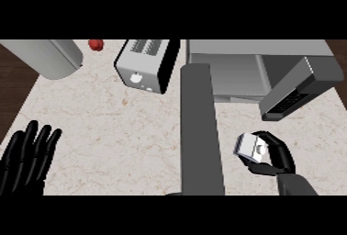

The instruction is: Pick up the milk, place it into the microwave and close the microwave

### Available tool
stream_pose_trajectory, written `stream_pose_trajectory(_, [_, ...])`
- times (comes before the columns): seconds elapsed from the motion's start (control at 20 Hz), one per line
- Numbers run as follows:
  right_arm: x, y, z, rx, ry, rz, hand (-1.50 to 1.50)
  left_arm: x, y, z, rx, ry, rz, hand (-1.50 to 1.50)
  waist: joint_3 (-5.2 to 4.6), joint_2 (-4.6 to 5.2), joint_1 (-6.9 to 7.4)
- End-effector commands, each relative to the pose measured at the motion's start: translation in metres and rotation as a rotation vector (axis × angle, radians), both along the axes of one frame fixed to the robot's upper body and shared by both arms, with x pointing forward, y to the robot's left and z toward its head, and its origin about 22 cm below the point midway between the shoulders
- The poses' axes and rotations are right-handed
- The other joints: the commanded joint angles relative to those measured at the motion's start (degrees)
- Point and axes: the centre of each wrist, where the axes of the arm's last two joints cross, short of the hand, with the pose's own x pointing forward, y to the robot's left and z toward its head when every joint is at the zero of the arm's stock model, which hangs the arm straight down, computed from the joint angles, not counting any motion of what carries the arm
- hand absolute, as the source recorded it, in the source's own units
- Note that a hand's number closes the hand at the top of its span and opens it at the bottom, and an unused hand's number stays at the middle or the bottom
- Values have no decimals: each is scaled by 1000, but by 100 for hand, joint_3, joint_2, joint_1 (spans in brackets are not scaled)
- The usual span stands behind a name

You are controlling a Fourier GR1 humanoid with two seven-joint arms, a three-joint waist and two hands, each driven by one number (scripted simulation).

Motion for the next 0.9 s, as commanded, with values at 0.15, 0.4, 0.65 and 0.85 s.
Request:
stream_pose_trajectory(0.15, [-33,19,-20,149,-153,91,150,-5,-1,-7,11,28,32,-150,3,-21,-83])
stream_pose_trajectory(0.4, [-47,11,-20,169,-178,11,150,-7,2,1,9,13,30,-150,-3,-34,-119])
stream_pose_trajectory(0.65, [-54,28,-6,132,-167,16,150,-6,27,-16,-12,21,40,-150,-18,-55,-173])
stream_pose_trajectory(0.85, [-31,64,13,95,-196,-34,150,-7,7,-15,-11,40,50,-150,-9,-39,-125])
